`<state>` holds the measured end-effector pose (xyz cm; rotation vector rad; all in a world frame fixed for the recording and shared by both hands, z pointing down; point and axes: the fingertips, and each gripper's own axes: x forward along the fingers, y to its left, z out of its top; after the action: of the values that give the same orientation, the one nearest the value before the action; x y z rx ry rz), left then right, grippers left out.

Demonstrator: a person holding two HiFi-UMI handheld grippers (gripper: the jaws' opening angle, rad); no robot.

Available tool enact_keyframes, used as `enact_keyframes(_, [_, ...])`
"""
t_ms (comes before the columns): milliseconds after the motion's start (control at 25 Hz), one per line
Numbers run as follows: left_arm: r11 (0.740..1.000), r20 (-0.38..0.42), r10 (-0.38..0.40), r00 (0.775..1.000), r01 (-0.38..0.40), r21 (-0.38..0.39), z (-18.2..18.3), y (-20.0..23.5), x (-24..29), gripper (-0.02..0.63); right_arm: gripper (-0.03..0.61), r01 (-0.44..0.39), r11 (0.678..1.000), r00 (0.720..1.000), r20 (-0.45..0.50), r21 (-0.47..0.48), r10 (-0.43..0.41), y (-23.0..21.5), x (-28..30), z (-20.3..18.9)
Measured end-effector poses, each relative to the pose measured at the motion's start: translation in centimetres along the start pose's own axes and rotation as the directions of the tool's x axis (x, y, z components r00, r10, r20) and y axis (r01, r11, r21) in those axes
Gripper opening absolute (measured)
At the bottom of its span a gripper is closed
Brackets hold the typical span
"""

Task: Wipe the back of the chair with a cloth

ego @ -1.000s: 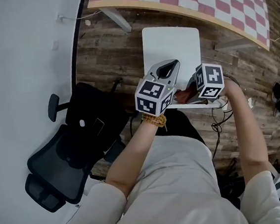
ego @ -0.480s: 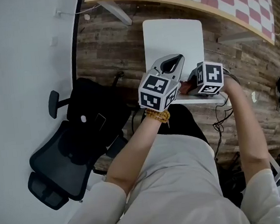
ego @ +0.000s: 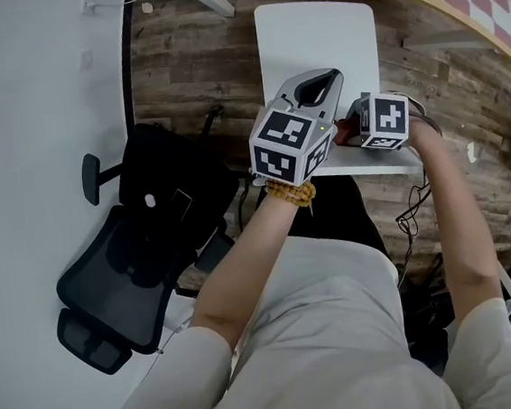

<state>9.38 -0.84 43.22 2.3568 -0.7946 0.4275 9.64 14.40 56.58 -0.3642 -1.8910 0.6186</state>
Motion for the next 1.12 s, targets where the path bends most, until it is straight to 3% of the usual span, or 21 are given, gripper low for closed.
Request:
enact_keyframes(680, [1.000, -0.027, 0.009, 1.000, -0.010, -0.028, -1.4, 1.2, 2.4, 0.017, 0.083, 0.027, 1.000, 0.993, -0.118, 0.013, -0.025, -4.7, 4.7, -4.0])
enact_keyframes(1120, [0.999, -0.019, 0.019, 1.000, -0.020, -0.026, -1.0, 0.9, 1.6, 0.017, 0.083, -0.045, 0.998, 0.995, -0.087, 0.045, 0.049, -2.4, 3.0, -3.7])
